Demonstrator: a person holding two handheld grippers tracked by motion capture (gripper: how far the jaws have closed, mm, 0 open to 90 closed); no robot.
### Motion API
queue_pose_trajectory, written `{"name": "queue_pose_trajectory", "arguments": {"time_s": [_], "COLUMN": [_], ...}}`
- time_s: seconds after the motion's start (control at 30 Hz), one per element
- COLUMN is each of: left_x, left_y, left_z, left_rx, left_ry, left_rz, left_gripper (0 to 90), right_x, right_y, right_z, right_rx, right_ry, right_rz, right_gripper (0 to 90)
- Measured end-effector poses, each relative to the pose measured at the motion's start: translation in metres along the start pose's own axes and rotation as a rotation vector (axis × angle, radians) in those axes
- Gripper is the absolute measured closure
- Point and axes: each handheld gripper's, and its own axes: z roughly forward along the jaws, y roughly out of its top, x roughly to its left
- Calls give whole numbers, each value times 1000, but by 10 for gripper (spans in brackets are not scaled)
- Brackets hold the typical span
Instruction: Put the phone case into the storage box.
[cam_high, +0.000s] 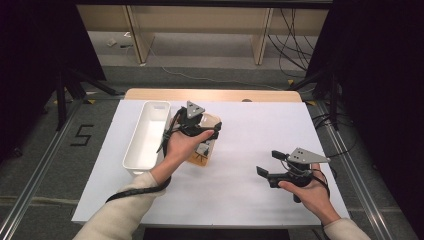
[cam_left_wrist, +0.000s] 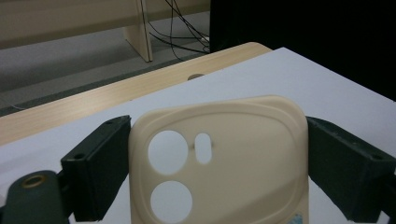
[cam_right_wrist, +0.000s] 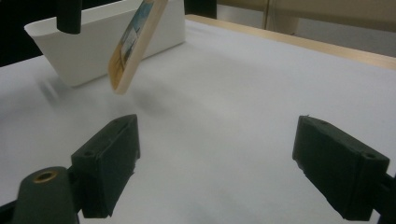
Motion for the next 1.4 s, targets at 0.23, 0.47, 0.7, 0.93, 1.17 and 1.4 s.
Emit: {"name": "queue_pose_trajectory", "arguments": {"time_s": [0.23, 0.47, 0.7, 0.93, 1.17, 1.4], "left_x": [5, 7, 10, 13, 15, 15], "left_y": [1, 3, 5, 8, 10, 12], "left_z": [-9, -18, -24, -27, -28, -30], "left_rx": [-14, -34, -48, -64, -65, -73], "left_ry": [6, 9, 14, 21, 19, 24], "left_rz": [-4, -3, -6, -11, -27, -27], "left_gripper": [113, 113, 113, 113, 113, 113], "right_x": [0, 0, 0, 0, 0, 0], "right_y": [0, 0, 0, -1, -1, -1], "right_z": [0, 0, 0, 1, 0, 0], "right_rx": [-4, -2, -3, 0, 1, 2], "right_ry": [-2, -5, -5, -3, 1, 3], "right_rz": [-3, -5, -9, -15, -15, -13], "right_gripper": [157, 157, 157, 157, 157, 157]}}
